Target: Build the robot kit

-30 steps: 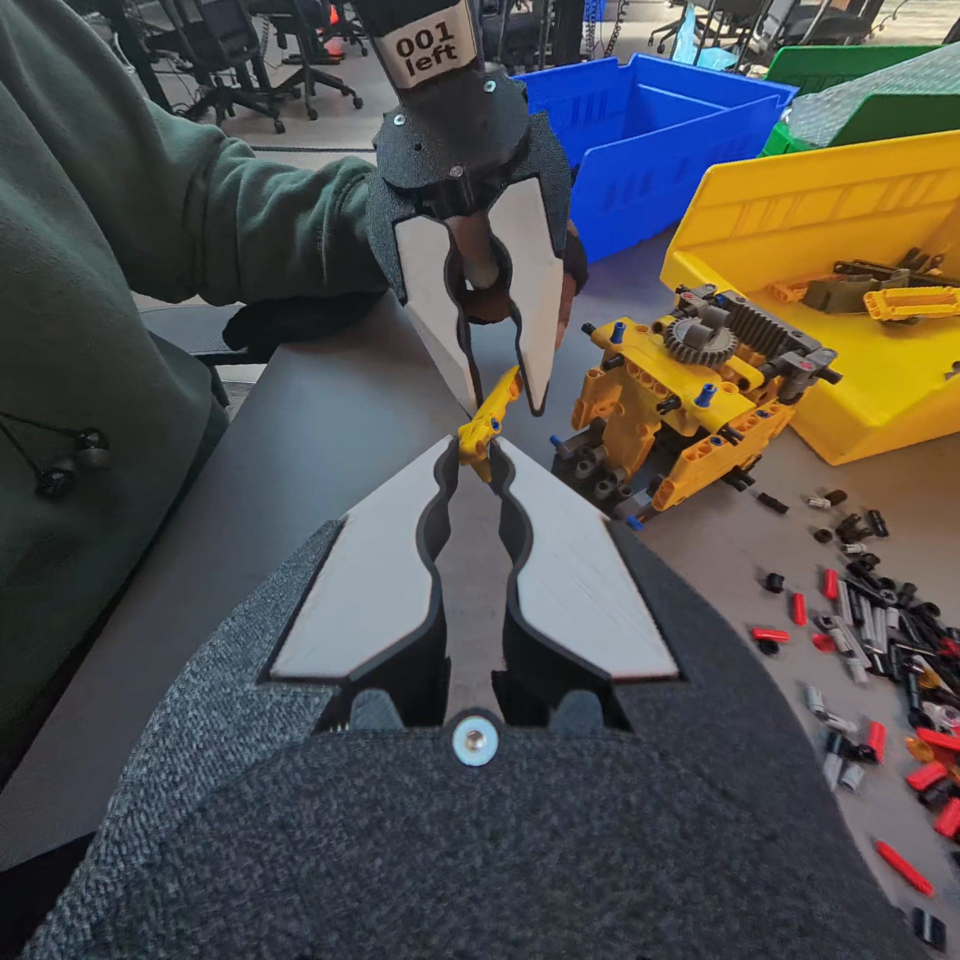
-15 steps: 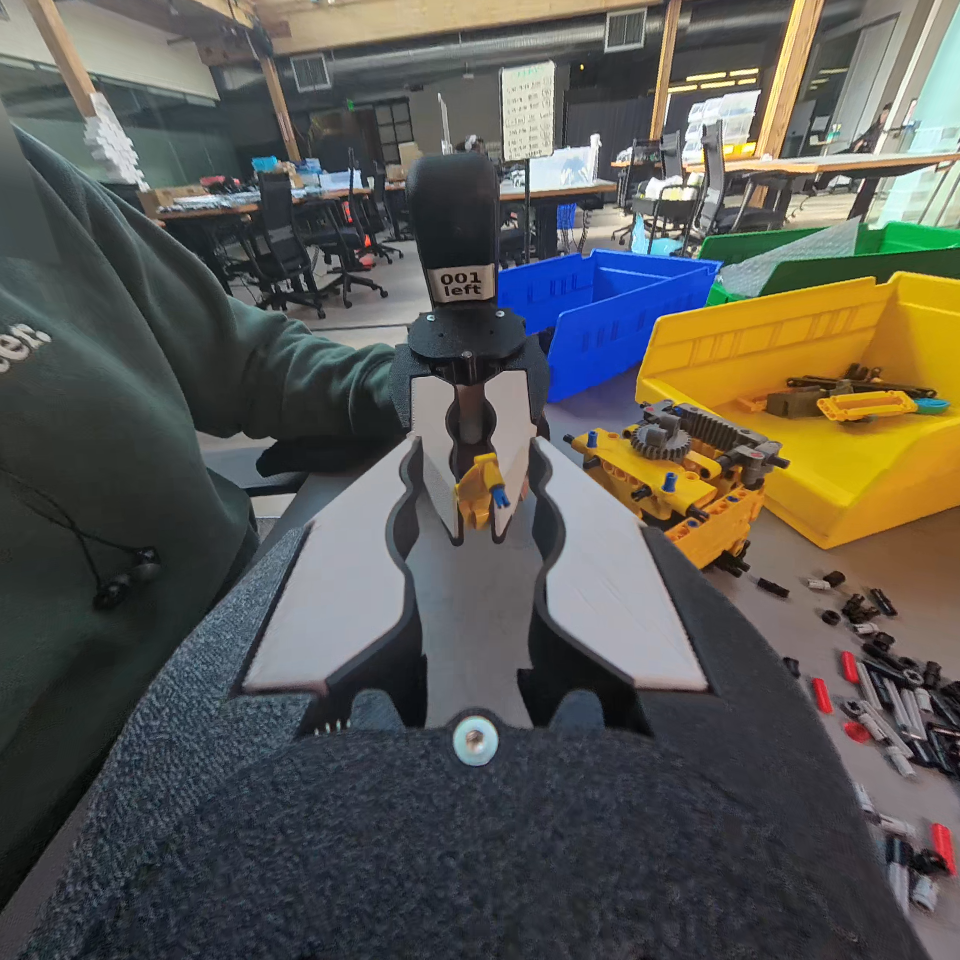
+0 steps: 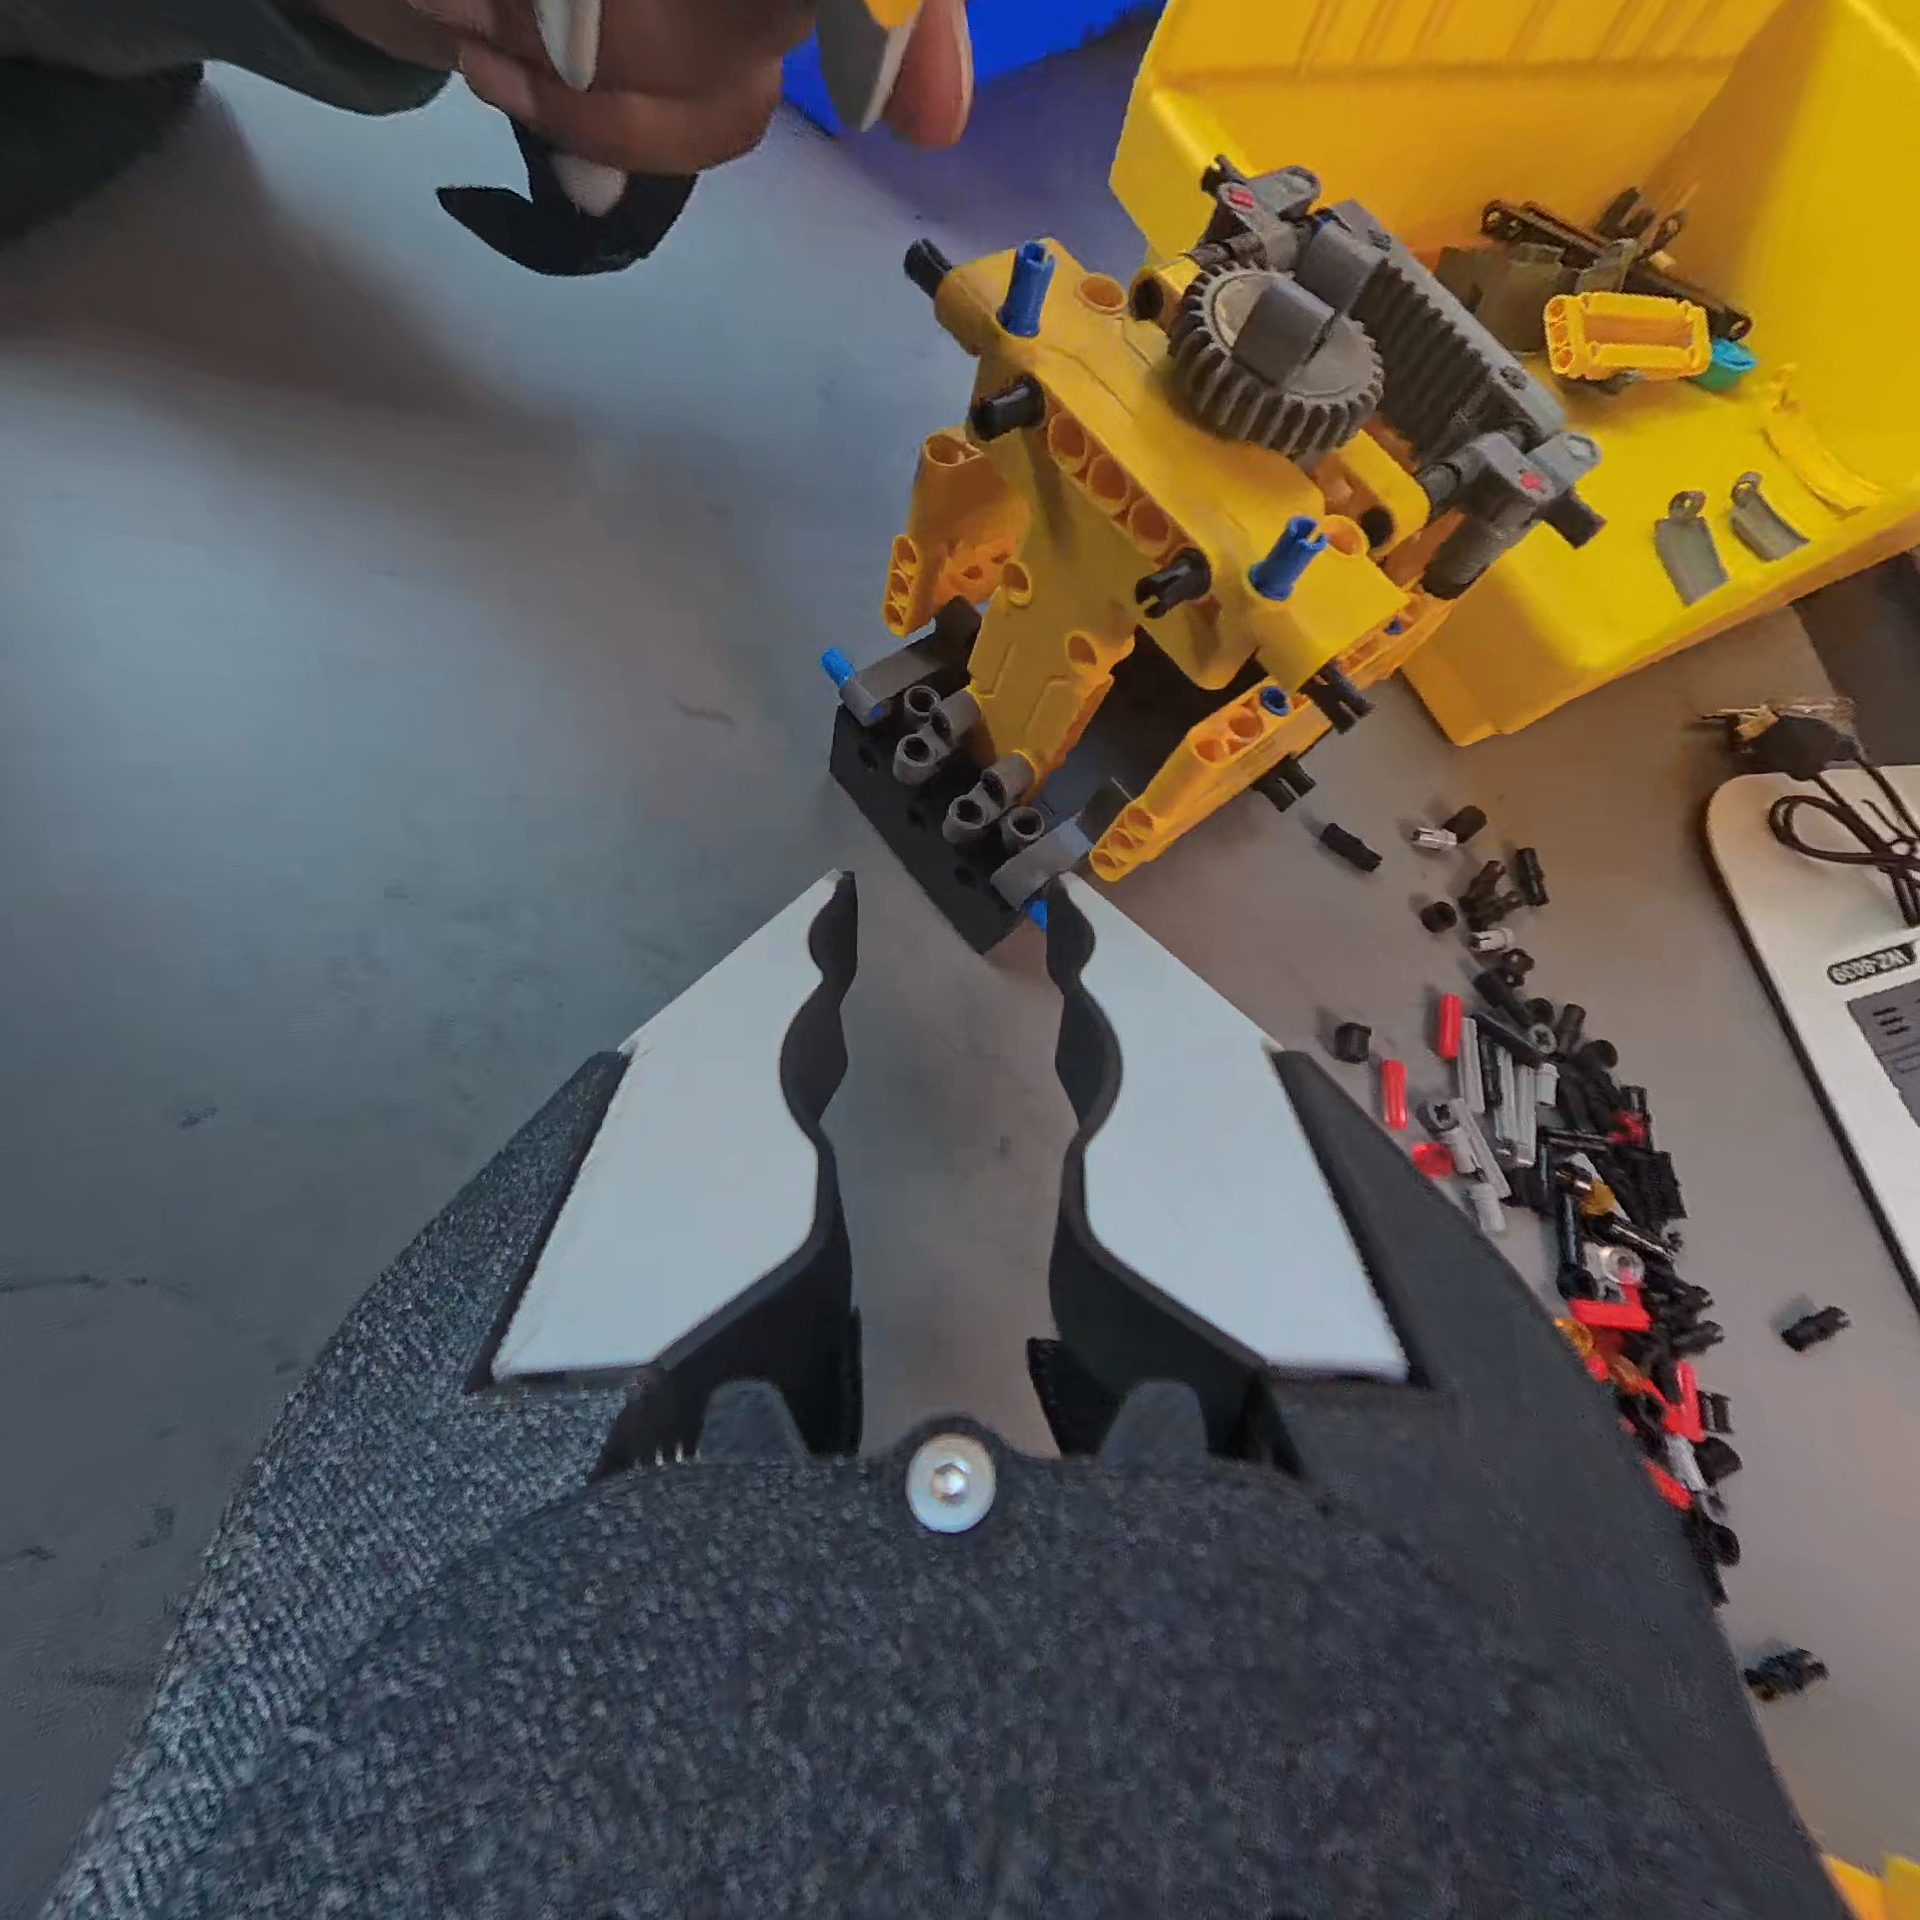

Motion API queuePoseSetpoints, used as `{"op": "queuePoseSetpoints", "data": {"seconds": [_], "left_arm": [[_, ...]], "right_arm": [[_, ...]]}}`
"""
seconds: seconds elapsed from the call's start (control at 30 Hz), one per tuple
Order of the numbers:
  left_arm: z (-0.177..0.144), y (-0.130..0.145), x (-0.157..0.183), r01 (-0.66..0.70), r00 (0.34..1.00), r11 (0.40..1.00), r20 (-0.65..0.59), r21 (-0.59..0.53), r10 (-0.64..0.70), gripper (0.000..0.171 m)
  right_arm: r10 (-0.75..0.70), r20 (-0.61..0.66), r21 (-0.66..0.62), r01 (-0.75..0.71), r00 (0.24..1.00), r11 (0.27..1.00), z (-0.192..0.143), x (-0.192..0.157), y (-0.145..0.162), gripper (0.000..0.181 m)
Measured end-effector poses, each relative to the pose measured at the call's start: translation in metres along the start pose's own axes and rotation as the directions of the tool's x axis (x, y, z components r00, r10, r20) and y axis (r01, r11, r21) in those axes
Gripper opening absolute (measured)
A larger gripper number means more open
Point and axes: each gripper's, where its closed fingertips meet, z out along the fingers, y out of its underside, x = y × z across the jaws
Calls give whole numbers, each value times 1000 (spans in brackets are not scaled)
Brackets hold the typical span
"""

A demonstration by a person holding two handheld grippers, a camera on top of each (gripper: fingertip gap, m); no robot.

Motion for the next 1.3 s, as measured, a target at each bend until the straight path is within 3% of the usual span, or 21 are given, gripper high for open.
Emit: {"op": "queuePoseSetpoints", "data": {"seconds": [0.1,0.2,0.3,0.57,0.77,0.93,1.3], "left_arm": [[5,6,5,-6,1000,1000,-16,-26,6,13],[5,6,5,4,1000,1000,-20,-23,-5,13],[2,-1,4,-8,1000,1000,-7,8,8,13],[9,4,25,-15,995,1000,-98,-22,13,13],[20,20,34,-21,992,996,-128,-81,11,13],[24,26,34,-20,992,994,-124,-104,7,13],[28,34,38,-24,991,990,-137,-141,5,13]], "right_arm": [[-29,14,22,29,999,999,-3,-9,-4,35],[33,94,127,-45,995,991,-15,-15,-16,35],[76,77,216,-92,994,972,-30,-2,-23,36],[141,177,600,-221,974,769,-98,3,-91,35],[148,213,593,-248,966,766,-96,-6,-95,34],[147,213,569,-245,966,785,-90,-7,-88,21],[149,250,565,-269,957,780,-90,-11,-89,27]]}}
